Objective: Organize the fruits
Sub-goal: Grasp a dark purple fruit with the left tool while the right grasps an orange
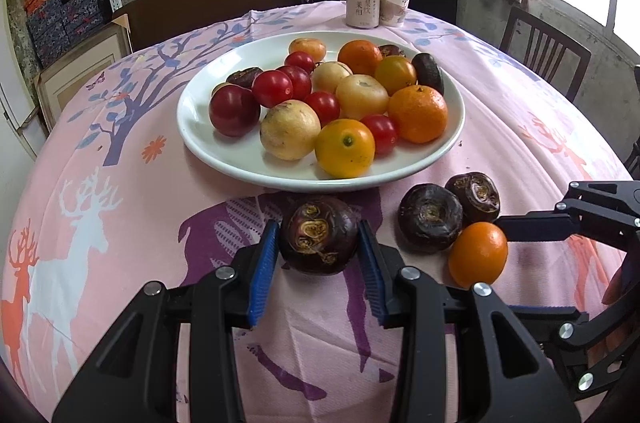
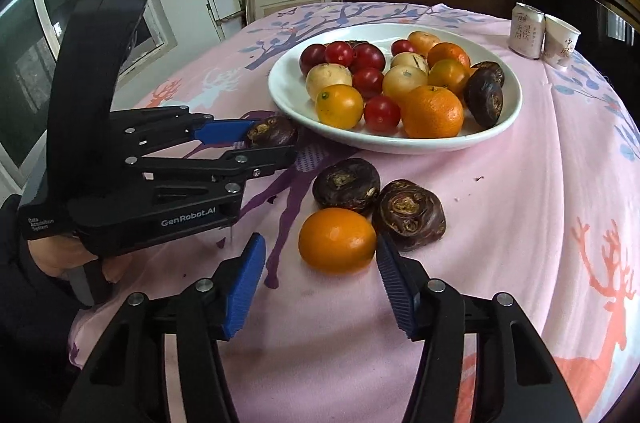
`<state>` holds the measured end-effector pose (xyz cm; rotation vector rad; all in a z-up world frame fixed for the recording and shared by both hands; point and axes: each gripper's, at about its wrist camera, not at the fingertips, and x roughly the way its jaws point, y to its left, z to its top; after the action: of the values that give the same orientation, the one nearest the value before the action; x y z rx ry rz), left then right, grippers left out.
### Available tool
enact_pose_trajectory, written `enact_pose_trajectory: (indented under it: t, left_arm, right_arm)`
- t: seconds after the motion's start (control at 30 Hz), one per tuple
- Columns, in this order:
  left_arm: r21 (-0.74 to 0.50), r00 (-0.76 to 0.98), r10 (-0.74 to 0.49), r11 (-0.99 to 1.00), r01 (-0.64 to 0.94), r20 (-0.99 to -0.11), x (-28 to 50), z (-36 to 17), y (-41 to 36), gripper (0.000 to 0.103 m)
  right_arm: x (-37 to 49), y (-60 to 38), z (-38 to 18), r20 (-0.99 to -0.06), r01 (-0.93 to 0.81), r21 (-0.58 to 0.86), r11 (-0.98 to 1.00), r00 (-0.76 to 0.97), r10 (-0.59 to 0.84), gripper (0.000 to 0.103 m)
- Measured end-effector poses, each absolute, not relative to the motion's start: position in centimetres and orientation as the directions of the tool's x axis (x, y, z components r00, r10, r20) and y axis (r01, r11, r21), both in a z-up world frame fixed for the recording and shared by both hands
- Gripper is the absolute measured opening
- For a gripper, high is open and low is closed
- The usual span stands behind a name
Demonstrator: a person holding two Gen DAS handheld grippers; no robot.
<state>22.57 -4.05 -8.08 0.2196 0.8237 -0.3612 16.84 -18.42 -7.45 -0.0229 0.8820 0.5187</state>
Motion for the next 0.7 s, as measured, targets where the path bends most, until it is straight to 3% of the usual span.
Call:
enact_pose_trajectory:
  t: [0.27, 0.4, 0.7]
  left_arm:
    - [0.061, 0.617, -0.222, 0.913, 0.403, -0.755, 22.6, -8.3, -4.3, 0.039]
    - [0.063, 0.617, -0.221, 0.913, 0.403, -0.755, 22.6, -8.3, -4.4, 0.039]
    - [0.07, 0.613, -0.22, 0.908, 0.412, -0.758, 22.5, -8.5, -4.6, 0.039]
  right_arm:
    - [17.8, -18.9, -8.3, -0.782, -0.378, 0.187, 0.906, 0.501, 0.371, 0.054]
    - [17.7, -18.7, -8.3, -0.779, -0.389, 0.191, 0.901, 0.498, 0.38, 0.046]
    - [17.8, -19.2, -8.1, -0.761, -0.373, 0.208, 0.904, 0.52, 0.389, 0.045]
